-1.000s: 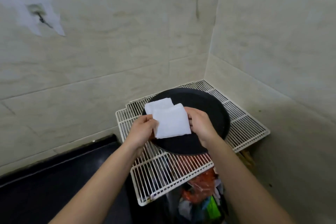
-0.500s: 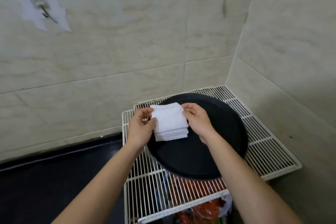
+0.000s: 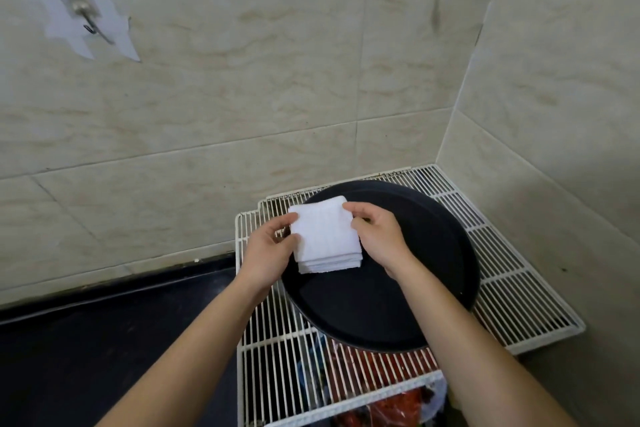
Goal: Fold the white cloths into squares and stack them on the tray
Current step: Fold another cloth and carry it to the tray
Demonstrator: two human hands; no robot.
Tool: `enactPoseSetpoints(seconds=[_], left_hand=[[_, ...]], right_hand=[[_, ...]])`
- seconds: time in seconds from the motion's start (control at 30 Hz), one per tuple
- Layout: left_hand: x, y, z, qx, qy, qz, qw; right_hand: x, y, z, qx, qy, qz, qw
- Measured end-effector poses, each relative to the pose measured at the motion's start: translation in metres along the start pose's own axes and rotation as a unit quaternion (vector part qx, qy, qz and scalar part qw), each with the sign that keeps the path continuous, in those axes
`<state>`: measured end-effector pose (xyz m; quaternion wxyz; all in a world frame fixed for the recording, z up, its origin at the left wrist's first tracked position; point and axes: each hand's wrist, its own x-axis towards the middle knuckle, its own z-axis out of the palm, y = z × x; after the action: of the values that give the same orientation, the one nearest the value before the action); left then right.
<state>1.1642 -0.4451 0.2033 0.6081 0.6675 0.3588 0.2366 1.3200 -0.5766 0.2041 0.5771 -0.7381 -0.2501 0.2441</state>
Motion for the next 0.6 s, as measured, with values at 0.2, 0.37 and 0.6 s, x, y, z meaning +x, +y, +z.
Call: enactPoseSetpoints(seconds=[0.2, 0.37, 0.6], left_hand=[[-0.002, -0.01, -0.008, 0.188, -0.015, 0.109, 0.976], [0.011, -0.02, -0.017, 0.453, -0.118, 0.207, 0.859], [0.025, -0.02, -0.02, 0.502, -0.171, 0.164, 0.832]], right_hand=[[-0.005, 0.017, 0.004, -0.182, 0.024, -0.089, 0.979], [-0.004, 0.023, 0.009, -0.44, -0.019, -0.181, 0.88], [-0.005, 0.021, 0.01, -0.446, -0.046, -0.119, 0.886]])
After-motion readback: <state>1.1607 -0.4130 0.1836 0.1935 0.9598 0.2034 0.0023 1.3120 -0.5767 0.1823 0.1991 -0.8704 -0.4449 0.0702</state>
